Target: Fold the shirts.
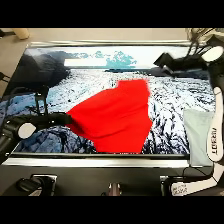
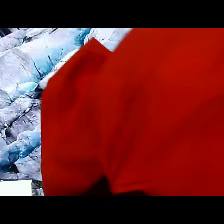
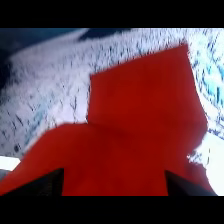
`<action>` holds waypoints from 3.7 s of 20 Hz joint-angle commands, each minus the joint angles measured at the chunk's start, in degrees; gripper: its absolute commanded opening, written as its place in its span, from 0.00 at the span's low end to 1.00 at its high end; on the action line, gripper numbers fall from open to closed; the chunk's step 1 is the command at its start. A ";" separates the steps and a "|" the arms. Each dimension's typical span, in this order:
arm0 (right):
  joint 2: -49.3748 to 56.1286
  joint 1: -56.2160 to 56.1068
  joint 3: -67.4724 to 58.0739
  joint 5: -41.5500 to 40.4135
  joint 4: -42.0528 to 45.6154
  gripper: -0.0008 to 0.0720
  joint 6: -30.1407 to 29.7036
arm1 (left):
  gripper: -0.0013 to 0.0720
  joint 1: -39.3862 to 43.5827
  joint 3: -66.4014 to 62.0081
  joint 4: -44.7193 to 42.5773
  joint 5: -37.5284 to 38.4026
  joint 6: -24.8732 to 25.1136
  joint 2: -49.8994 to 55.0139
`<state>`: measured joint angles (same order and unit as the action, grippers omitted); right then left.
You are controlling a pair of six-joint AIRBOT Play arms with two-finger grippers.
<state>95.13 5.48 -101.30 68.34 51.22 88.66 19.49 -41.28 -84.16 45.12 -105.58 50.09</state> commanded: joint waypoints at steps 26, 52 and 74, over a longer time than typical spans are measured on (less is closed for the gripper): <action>-38.34 -14.93 13.79 -10.27 32.00 0.03 -3.80 | 0.05 -3.69 -32.94 -7.93 25.92 15.63 -4.92; 2.84 -14.93 -3.10 -10.25 35.91 0.04 19.52 | 0.06 -15.56 -28.13 12.39 16.46 11.06 30.62; 9.70 4.04 2.99 18.10 16.48 0.53 -0.52 | 0.76 -35.32 1.05 20.37 14.71 18.67 21.68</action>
<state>103.57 10.22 -98.98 85.21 69.19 89.21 -15.51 -42.94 -68.14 65.89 -87.18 71.46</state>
